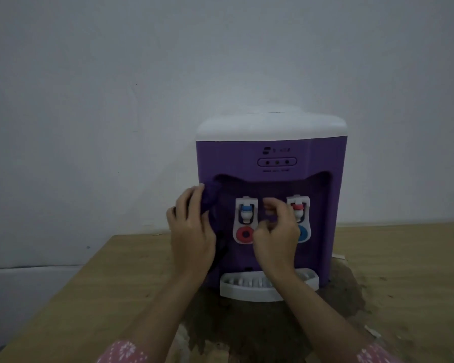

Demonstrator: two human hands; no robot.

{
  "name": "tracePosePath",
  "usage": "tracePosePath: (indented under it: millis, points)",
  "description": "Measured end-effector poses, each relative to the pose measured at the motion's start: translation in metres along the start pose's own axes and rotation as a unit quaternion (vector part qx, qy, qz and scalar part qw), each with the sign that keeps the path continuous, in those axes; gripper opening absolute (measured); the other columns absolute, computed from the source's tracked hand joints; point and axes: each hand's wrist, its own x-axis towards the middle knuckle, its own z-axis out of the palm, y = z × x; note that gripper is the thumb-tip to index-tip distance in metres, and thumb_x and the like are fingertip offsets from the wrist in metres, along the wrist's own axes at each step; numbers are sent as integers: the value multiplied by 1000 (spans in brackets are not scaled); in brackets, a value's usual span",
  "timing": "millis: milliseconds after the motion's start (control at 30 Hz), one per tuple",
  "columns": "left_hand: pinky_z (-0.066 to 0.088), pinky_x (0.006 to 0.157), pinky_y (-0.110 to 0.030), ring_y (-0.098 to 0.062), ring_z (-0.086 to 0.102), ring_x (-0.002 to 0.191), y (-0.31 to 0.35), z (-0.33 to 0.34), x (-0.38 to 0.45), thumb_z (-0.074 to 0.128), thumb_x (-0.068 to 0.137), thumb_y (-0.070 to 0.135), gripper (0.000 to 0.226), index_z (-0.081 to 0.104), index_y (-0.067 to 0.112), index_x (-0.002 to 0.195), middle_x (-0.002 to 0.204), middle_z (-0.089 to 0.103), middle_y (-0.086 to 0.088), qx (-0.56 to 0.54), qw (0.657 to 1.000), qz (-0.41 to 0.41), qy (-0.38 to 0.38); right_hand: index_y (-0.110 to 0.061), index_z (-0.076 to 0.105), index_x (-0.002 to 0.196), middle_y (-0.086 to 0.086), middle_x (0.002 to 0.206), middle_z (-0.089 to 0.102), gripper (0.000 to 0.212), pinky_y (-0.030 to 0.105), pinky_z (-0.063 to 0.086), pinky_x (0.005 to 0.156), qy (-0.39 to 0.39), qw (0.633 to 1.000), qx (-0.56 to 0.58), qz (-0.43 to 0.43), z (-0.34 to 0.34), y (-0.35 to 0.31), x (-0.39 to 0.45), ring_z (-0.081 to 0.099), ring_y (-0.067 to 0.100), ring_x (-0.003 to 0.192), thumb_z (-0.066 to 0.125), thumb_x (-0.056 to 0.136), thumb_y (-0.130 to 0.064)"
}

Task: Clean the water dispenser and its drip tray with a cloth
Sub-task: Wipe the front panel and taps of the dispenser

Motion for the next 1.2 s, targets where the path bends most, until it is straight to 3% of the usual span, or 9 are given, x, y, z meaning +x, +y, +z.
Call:
tracePosePath:
  millis: [100,300,500,600,700,833,933,1100,1200]
  points:
    - [30,92,-21,-18,41,111,-10,-4,11,48,91,0,45,43,10,134,130,46,-8,-85,990,-114,24,-15,58,100,4,95,60,43,11,47,73,-44,997,59,-39,11,-9,-6,58,9,87,43,76,18]
    - [26,92,-3,-6,38,117,-26,2,19,44,96,11,49,31,15,143,128,39,4,-171,967,-107,-156,-17,29,140,-27,113,39,71,4,36,85,-276,955,85,66,39,-8,-7,43,-12,103,32,78,18]
    - [28,77,6,-15,49,112,-70,-14,-12,48,91,-1,43,47,13,132,116,47,5,-100,941,-68,-317,-19,28,138,-11,121,41,74,4,32,90,-301,946,68,98,45,2,-18,44,-3,108,30,77,22]
    - [27,81,2,-6,43,110,-72,-21,1,48,93,3,46,41,13,137,119,45,7,-105,963,-91,-232,-9,23,141,8,143,34,75,19,26,107,-293,943,104,122,42,1,-11,34,15,132,25,76,27]
    - [30,87,2,0,42,112,-54,-13,18,48,94,9,47,38,17,139,122,45,11,-176,957,-93,-212,-4,22,142,12,147,30,74,20,26,103,-294,940,113,131,40,2,-6,30,19,135,23,75,29]
    - [34,84,-5,-8,46,113,-54,-10,7,49,94,11,44,41,21,136,120,47,8,-195,927,-130,-294,-5,28,140,10,144,34,74,21,27,104,-296,941,90,134,39,4,-9,32,17,133,25,74,29]
    - [31,73,5,-11,49,103,-74,-23,-8,51,90,1,44,49,19,130,109,51,9,-92,899,-49,-425,-7,32,138,8,142,37,72,23,29,104,-306,939,78,135,37,8,-12,35,11,128,26,75,28]
    - [30,82,5,-3,44,110,-65,-22,-1,50,92,3,48,41,14,137,121,47,8,-153,945,-112,-266,-5,36,135,9,140,41,66,22,34,101,-314,934,75,156,31,11,-12,40,9,121,28,78,28]
    - [35,91,-7,-6,46,112,-49,-9,-3,50,93,8,47,40,14,138,123,48,4,-185,937,-118,-271,-6,36,135,8,140,41,67,25,37,100,-310,929,96,180,29,11,-16,41,8,119,28,79,29]
